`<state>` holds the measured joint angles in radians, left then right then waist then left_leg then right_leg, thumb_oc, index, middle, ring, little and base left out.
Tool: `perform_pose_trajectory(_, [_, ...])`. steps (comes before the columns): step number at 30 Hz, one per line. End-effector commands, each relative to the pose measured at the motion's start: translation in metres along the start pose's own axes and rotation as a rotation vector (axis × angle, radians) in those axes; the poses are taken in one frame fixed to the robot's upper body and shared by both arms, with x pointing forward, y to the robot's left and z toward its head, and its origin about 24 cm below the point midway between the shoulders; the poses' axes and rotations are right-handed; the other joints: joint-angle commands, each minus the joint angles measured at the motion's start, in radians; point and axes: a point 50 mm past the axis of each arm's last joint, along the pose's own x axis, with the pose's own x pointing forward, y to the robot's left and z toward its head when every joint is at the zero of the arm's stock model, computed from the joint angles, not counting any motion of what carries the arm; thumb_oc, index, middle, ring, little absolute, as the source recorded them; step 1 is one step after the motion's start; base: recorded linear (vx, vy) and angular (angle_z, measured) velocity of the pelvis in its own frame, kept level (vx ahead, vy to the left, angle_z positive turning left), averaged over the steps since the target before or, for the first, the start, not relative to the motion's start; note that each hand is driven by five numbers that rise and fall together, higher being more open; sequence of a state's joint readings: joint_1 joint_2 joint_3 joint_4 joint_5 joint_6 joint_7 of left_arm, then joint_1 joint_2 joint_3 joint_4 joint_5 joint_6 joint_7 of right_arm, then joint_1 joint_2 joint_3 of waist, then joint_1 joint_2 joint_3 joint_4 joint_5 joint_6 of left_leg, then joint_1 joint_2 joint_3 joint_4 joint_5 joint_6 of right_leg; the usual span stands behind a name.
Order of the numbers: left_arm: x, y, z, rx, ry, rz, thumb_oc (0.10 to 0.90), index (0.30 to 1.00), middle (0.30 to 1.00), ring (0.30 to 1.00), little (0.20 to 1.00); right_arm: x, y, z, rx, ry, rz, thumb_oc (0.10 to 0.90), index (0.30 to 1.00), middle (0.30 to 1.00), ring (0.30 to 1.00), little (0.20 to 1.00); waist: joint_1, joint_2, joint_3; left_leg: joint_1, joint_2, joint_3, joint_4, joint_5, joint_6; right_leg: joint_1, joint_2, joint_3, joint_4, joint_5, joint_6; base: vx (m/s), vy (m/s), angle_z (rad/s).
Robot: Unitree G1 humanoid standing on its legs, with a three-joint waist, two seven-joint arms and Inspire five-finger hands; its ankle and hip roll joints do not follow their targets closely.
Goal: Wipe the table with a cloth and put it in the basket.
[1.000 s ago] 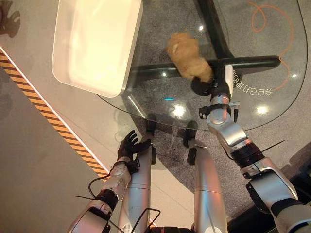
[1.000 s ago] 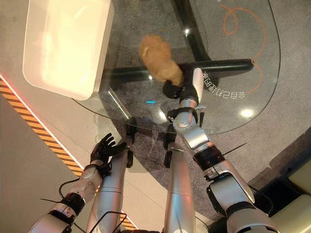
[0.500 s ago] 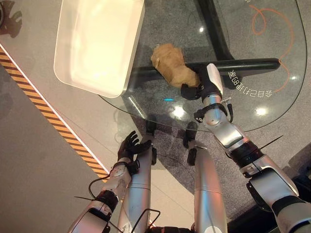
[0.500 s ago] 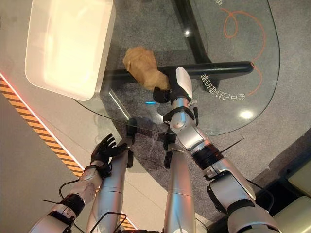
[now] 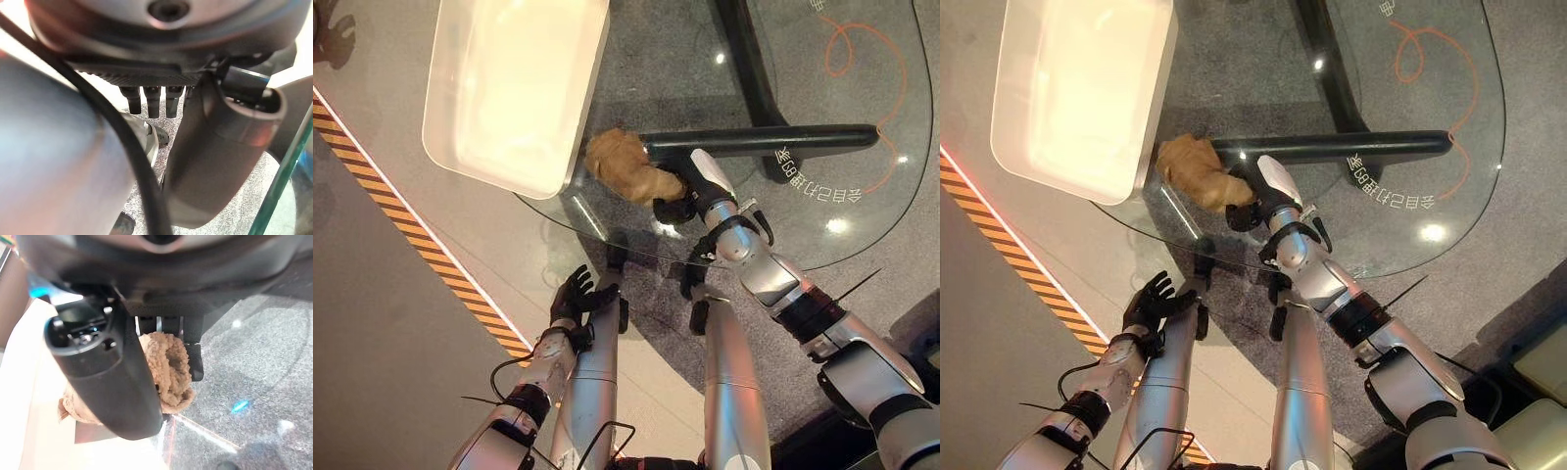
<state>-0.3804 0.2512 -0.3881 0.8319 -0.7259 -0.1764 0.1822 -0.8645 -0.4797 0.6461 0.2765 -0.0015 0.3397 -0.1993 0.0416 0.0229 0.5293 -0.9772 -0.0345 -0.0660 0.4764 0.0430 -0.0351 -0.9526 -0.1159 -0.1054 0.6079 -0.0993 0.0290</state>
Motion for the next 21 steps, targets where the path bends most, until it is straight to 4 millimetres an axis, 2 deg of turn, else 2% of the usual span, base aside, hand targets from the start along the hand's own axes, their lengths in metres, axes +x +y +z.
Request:
perform_pose_trajectory(1, [-0.031, 0.015, -0.058, 0.049, 0.163, 0.017, 0.800, 0.900, 0.900, 0.900, 0.900, -0.011, 0.004, 0.042, 0.026, -0.231, 0.026, 0.100, 0.300, 0.300, 0.300, 0.200, 0.022, 0.018, -0.009, 0.022, -0.028, 0.145, 0.099, -0.149, 0.084, -0.019, 0.026, -0.044, -0.108, 0.125, 0.009, 0.00, 0.000, 0.00])
perform_pose_trajectory(7, [-0.032, 0.016, -0.059, 0.046, 0.164, 0.025, 0.800, 0.900, 0.900, 0.900, 0.900, -0.009, -0.013, 0.030, 0.053, -0.206, -0.080, 0.100, 0.300, 0.300, 0.300, 0.200, 0.017, 0.016, -0.009, 0.013, -0.028, 0.142, 0.103, -0.155, 0.087, -0.029, 0.026, -0.042, -0.104, 0.126, 0.010, 0.00, 0.000, 0.00])
perform_pose_trajectory(16, [-0.032, 0.020, -0.059, 0.046, 0.166, 0.034, 0.800, 0.900, 0.900, 0.900, 0.900, -0.011, -0.023, 0.028, 0.026, -0.206, -0.060, 0.100, 0.300, 0.300, 0.300, 0.200, 0.014, 0.011, -0.009, 0.012, -0.027, 0.142, 0.105, -0.155, 0.090, -0.034, 0.027, -0.043, -0.098, 0.128, 0.011, 0.00, 0.000, 0.00])
perform_pose_trajectory(21, [-0.032, 0.021, -0.058, 0.040, 0.162, 0.033, 0.800, 0.900, 0.900, 0.900, 0.900, -0.010, -0.033, 0.013, 0.071, -0.136, -0.193, 0.100, 0.300, 0.300, 0.300, 0.200, 0.010, 0.015, -0.009, 0.007, -0.024, 0.145, 0.110, -0.158, 0.091, -0.040, 0.025, -0.042, -0.090, 0.124, 0.009, 0.00, 0.000, 0.00])
